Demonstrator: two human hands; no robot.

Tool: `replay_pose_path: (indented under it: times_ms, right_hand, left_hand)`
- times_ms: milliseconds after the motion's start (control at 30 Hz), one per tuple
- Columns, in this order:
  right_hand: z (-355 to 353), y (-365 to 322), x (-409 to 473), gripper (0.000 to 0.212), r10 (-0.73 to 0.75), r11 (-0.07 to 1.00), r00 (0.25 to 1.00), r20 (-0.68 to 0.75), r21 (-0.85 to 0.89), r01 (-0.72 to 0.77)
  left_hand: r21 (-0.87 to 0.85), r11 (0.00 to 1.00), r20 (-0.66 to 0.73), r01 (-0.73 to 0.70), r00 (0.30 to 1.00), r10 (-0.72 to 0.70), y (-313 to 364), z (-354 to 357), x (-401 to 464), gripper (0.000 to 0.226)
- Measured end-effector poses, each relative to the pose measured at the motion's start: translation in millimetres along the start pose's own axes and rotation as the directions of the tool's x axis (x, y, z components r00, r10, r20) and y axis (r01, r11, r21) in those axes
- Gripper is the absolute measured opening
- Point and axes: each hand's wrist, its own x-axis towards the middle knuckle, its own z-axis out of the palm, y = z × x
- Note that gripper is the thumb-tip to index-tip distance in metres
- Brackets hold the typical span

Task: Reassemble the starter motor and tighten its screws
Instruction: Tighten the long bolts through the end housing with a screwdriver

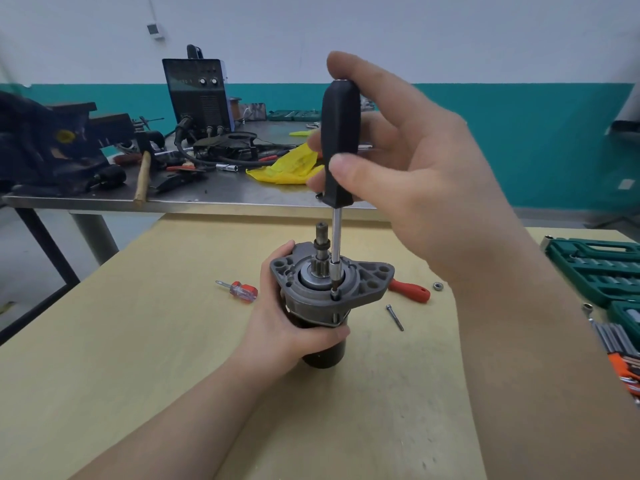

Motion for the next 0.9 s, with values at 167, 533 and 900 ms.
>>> replay_pose_path:
  times_ms: [167, 533, 900]
  right_hand:
    - [10, -1, -2, 0.073, -0.068, 0.982, 0.995, -0.077, -0.181, 0.053]
    - [13, 7, -1, 0.075, 0.009, 0.999, 1.0, 0.014, -0.05, -0.008]
    - [20, 3, -1, 0.047, -0.1, 0.993, 0.991, -0.088, -0.072, 0.094]
  left_hand:
    - [0.034, 0.999, -0.048, -0.027, 0.998, 0.029, -3, -3, 5, 0.126]
    - [0.023, 0.999, -0.061, -0.028, 0.998, 0.029, -4, -12, 6, 0.124]
    - [0.02, 0.999, -0.053, -0.043, 0.998, 0.044, 2, -10, 4, 0.117]
